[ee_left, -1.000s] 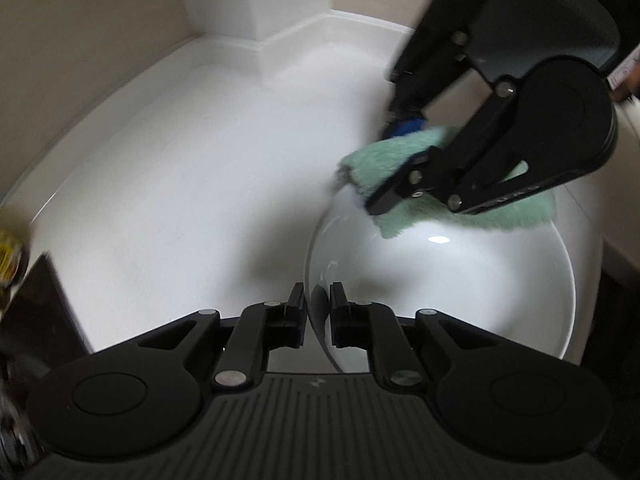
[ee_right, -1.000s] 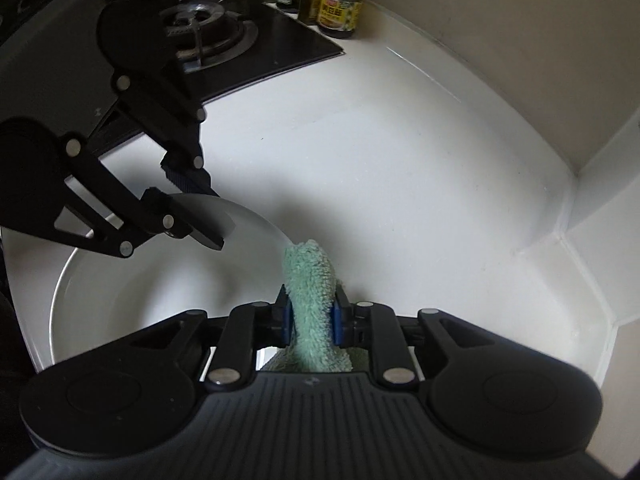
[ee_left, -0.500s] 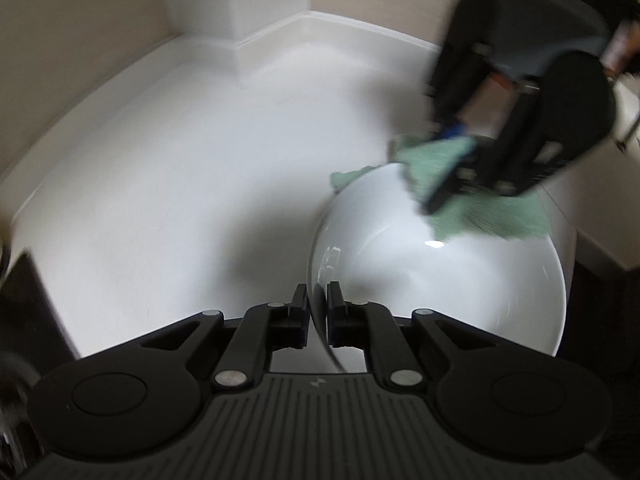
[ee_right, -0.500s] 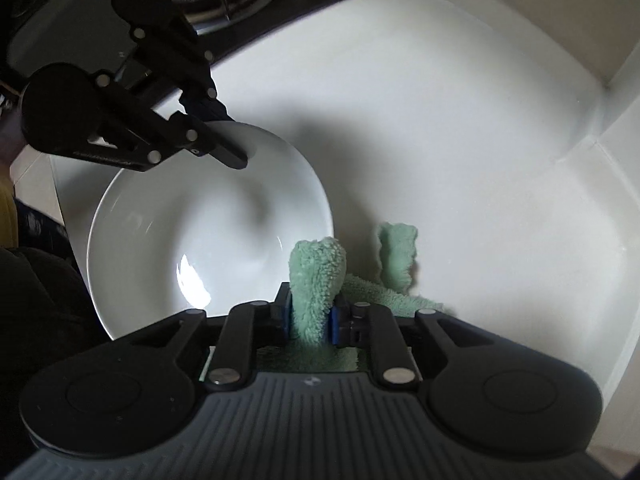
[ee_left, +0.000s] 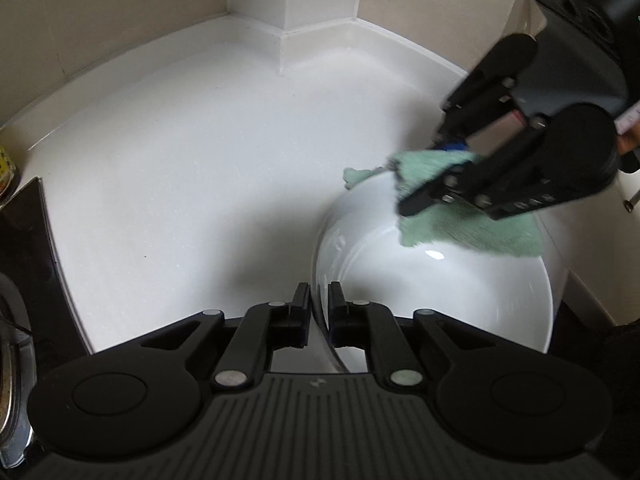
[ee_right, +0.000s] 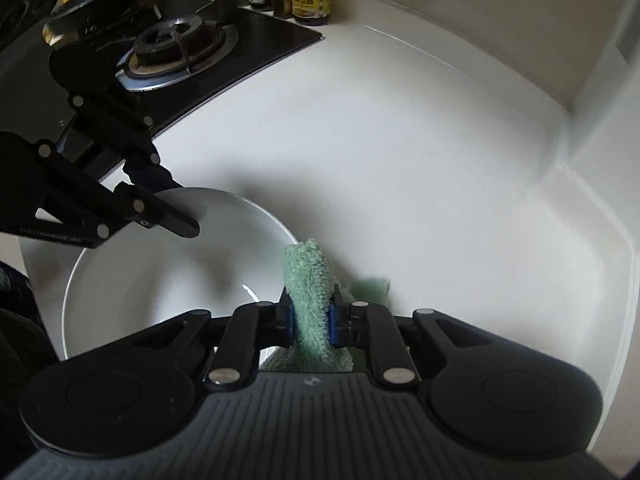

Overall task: Clean bowl
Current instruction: 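Hold the rim with the left gripper while the right gripper rubs the cloth along the rim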

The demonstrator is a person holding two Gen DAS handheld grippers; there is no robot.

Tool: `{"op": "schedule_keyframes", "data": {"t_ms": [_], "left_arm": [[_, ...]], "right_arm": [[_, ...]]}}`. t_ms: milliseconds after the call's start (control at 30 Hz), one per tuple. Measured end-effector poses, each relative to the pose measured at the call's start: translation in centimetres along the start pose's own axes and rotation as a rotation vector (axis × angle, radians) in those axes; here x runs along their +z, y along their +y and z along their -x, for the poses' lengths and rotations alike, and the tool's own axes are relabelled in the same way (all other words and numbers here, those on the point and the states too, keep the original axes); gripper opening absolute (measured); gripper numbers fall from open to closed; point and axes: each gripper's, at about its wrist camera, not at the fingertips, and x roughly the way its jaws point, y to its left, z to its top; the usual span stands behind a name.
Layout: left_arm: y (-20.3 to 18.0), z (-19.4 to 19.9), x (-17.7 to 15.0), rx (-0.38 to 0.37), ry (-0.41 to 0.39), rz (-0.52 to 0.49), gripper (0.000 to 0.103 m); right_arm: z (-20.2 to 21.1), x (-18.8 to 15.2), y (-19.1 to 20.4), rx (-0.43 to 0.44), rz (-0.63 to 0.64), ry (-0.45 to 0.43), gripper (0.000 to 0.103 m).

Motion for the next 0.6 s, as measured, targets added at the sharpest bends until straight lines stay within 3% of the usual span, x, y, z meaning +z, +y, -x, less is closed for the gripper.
{"op": "schedule_keyframes", "data": {"t_ms": [200,333,400,467,600], "left_arm": [[-1.6,-0.5,2.0,-0.022,0.033,-0.216,0.006],[-1.2,-1.7,3.7,-0.039,0.044,-0.294,0.007],[-1.0,-1.5,3.7,-0.04,0.039,-0.271,0.007],[-0.3,-0.5,3.0,-0.024,0.014,-0.148,0.007],[-0.5,0.9,0.8,0.024,0.003,-0.021,0.008]], "right_arm": [[0.3,-0.1,0.4,0.091,0.099,0.131,0.012],[-1.3,1.9,1.4,-0.02,0.195,0.137,0.013],[-1.5,2.5,1.8,-0.053,0.223,0.118,0.015],[-1.7,3.0,1.9,-0.057,0.209,0.081,0.015],[-1.1,2.5,0.3,-0.013,0.066,0.025,0.012]]}}
